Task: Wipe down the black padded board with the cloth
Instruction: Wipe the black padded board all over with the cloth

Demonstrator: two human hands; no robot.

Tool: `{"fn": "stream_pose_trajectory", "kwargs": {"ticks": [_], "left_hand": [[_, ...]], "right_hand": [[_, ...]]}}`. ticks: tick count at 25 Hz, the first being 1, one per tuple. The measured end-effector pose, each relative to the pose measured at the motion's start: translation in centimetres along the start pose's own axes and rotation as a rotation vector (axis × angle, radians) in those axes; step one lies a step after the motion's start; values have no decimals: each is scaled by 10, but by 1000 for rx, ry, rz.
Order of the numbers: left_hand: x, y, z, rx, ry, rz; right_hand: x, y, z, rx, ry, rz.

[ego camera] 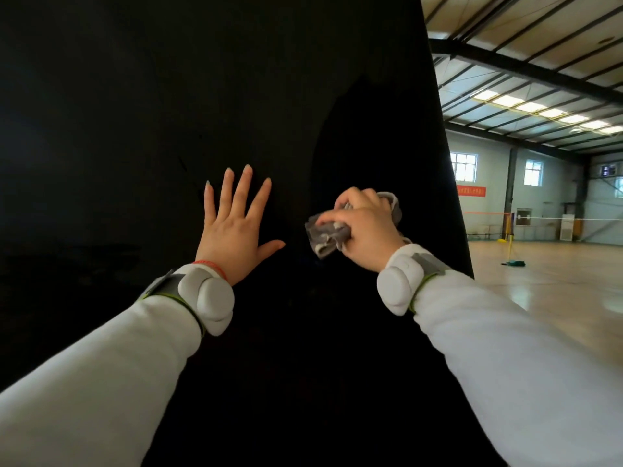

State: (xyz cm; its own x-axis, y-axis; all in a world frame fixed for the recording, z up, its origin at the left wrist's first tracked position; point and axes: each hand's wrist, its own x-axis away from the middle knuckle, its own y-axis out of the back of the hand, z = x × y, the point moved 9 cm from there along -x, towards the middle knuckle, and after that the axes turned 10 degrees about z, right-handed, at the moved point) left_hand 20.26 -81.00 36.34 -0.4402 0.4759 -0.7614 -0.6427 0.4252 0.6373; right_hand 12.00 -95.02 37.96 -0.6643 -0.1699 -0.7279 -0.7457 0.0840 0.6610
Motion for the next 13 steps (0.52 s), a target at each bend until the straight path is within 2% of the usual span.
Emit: {"fn": "stream_pose_trajectory", "kwargs": {"ticks": [2,4,6,10,11,13], "left_hand": [[3,1,-2,8,16,-9],[6,-5,-2,-9,31,22],[7,-13,-1,-40,40,68],[5,-17,1,-30,31,77],[4,-17,0,-23,21,69],[7,-15,-1,-8,10,38]], "right_hand": [[20,-19,4,-30,42,60],[34,-34,10,-17,80,195],[23,-25,6,11,47,272],[-17,46,-17,-36,-222,-185],[-20,45,-19,-36,-252,-209],[-17,21,-10,-25,-178,-146]]}}
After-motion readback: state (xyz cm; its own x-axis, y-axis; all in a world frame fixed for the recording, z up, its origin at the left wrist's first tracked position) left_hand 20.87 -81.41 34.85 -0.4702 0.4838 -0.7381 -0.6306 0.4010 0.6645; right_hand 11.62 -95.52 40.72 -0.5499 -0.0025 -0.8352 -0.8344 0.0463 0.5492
